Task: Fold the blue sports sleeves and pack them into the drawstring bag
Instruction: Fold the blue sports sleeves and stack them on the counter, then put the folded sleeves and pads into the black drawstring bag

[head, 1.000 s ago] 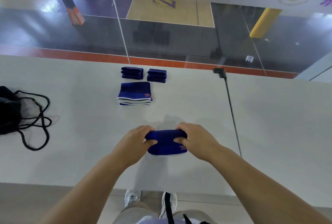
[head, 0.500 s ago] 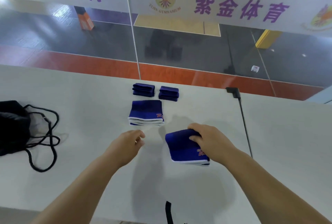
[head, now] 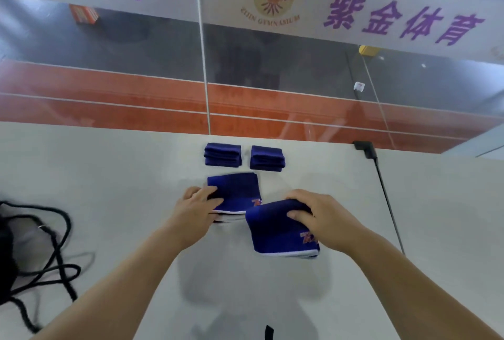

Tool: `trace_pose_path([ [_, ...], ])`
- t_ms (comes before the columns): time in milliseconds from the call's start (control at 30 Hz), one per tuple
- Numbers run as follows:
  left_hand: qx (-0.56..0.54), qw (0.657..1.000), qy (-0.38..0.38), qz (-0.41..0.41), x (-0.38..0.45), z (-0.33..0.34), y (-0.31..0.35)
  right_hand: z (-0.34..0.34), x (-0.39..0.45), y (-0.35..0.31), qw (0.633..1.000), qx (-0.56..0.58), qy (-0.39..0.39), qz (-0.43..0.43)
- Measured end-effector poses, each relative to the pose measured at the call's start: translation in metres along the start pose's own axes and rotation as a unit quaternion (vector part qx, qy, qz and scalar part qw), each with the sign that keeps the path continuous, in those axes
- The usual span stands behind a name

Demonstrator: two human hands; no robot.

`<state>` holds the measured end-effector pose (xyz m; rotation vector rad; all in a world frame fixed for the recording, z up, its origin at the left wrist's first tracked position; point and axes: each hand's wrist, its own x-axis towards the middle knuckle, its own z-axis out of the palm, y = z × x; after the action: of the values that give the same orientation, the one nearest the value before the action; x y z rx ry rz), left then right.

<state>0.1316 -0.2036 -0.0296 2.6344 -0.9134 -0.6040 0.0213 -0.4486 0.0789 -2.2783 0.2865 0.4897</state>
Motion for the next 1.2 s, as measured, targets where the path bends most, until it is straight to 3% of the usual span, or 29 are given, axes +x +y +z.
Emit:
trace_pose_path([
  [100, -0.024, 1.0, -0.01, 0.007, -0.009, 0.004, -0.003, 0.003, 0.008, -0.004, 1.0, 0.024, -0.007, 0.011],
  [200, -0.052, 0.997, -0.053, 0.008, -0.023, 0.003, -0.002, 0.007, 0.016, -0.012, 0.997, 0.047, -0.06, 0.018],
  [300, -0.164, 0.983, -0.084, 0.004, -0.035, -0.006, -0.006, 0.016, 0.029, -0.022, 0.992, 0.04, -0.121, 0.007],
  [400, -0.307, 0.95, -0.062, -0.008, -0.043, -0.01, -0.009, 0.032, 0.042, -0.027, 0.986, 0.086, -0.144, 0.024],
  [500, -0.457, 0.886, -0.047, -0.058, -0.049, -0.018, -0.005, 0.049, 0.055, -0.022, 0.982, 0.124, -0.122, 0.069],
  [567, -0.492, 0.863, -0.04, -0.104, -0.049, -0.022, -0.003, 0.059, 0.063, -0.015, 0.985, 0.112, -0.102, 0.085],
  [733, -0.326, 0.931, -0.04, -0.161, -0.036, -0.009, -0.002, 0.08, 0.074, -0.006, 0.995, 0.029, -0.044, 0.086],
  [867, -0.27, 0.949, -0.012, -0.162, -0.029, -0.001, -0.002, 0.089, 0.082, -0.002, 0.991, -0.131, -0.023, 0.02],
  [1200, -0.239, 0.962, -0.007, -0.132, -0.029, 0.001, -0.009, 0.079, 0.082, -0.012, 0.984, -0.168, -0.067, 0.011],
])
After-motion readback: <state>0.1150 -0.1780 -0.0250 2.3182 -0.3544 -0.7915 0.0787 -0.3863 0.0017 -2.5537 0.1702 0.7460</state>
